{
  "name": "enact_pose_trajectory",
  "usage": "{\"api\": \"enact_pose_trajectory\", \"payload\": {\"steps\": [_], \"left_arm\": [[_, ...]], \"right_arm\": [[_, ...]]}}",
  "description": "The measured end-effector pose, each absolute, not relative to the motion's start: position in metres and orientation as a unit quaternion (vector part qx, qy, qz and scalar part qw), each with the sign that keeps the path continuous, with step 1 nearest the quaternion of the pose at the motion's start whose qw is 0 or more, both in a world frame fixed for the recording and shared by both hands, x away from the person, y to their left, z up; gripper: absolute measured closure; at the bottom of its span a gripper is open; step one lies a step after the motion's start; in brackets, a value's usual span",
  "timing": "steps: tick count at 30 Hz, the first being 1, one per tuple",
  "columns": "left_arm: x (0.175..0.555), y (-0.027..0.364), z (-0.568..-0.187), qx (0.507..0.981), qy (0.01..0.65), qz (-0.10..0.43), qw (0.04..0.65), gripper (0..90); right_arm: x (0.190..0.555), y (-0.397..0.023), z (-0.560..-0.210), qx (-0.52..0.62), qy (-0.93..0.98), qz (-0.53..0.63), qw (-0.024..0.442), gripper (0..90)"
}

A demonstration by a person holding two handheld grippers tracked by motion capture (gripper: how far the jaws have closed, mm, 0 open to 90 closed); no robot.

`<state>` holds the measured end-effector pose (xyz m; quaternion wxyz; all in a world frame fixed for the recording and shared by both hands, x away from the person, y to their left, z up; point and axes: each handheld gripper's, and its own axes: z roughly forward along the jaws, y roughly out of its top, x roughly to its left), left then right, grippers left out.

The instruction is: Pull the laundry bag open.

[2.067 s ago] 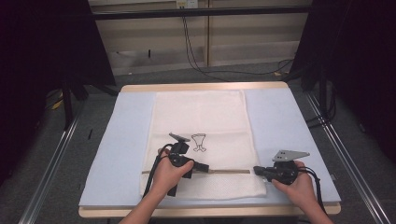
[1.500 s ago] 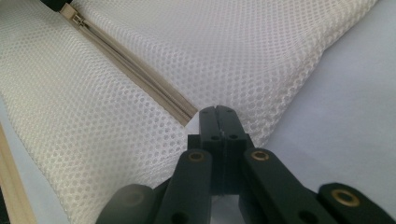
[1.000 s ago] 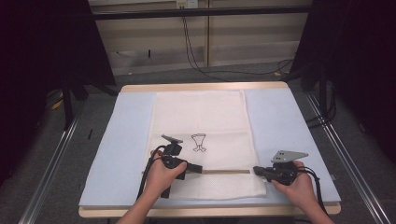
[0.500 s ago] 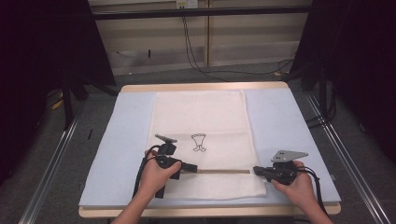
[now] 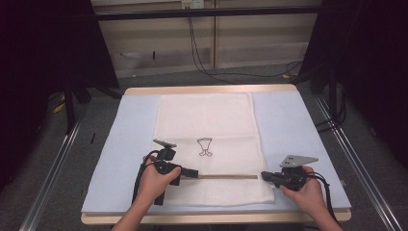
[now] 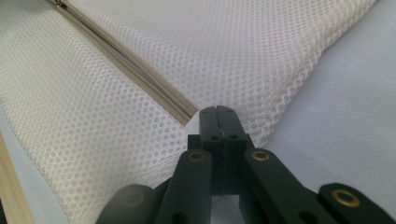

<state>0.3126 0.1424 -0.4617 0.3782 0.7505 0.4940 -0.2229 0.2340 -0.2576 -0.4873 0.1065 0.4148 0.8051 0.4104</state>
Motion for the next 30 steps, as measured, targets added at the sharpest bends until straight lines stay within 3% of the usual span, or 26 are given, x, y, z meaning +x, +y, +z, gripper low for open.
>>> {"api": "enact_pose_trajectory", "payload": {"steps": [30], "left_arm": [[0.309,0.172,-0.458,0.731,0.509,-0.224,0.395,87.5]], "right_arm": [[0.234,-0.258,-0.487,0.419,0.804,0.410,0.102,90.0]]}}
